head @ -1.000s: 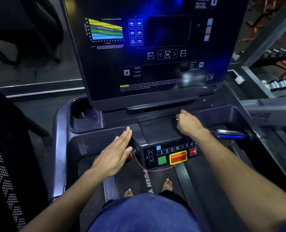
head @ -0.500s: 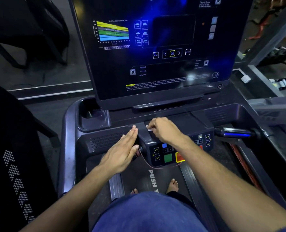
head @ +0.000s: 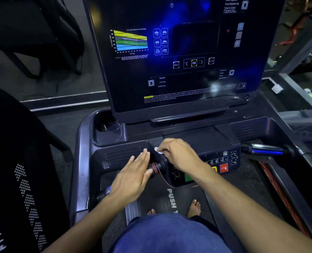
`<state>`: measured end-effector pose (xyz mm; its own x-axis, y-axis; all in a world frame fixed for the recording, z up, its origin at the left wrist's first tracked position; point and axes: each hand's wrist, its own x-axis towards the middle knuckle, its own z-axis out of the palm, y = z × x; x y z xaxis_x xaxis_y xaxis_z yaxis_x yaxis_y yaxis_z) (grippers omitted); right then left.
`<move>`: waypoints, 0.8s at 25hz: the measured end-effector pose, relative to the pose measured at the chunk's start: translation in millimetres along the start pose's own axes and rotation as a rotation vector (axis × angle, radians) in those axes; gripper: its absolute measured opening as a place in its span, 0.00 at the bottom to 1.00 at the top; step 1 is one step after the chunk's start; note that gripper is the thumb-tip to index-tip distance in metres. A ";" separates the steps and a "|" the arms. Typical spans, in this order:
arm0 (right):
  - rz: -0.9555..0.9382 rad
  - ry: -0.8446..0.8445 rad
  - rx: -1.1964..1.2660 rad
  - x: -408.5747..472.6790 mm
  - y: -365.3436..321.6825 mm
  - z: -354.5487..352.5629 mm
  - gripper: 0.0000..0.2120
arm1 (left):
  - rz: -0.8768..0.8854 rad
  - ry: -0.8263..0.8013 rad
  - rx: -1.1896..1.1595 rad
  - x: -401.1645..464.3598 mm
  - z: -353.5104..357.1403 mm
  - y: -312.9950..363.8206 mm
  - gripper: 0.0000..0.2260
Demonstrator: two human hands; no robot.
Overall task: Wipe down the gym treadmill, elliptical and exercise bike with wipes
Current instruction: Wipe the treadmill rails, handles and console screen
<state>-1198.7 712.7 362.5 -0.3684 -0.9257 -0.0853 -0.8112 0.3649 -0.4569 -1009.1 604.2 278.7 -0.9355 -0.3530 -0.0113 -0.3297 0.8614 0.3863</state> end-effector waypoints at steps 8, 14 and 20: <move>-0.122 -0.087 -0.308 67.3 -7.8 11.9 0.08 | -0.008 0.036 0.126 -17.5 0.4 -1.9 0.28; -0.085 0.029 -0.076 -4.1 8.5 -0.7 0.08 | -0.026 0.004 0.069 -16.5 1.7 -3.1 0.29; 0.044 0.110 0.043 -43.0 60.6 -10.2 0.08 | 0.027 -0.029 -0.240 20.3 -17.4 22.0 0.29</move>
<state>-1236.6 775.7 347.5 -0.4525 -0.8917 -0.0097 -0.7737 0.3980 -0.4929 -1033.2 609.6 303.0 -0.9480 -0.3174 -0.0225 -0.2679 0.7579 0.5948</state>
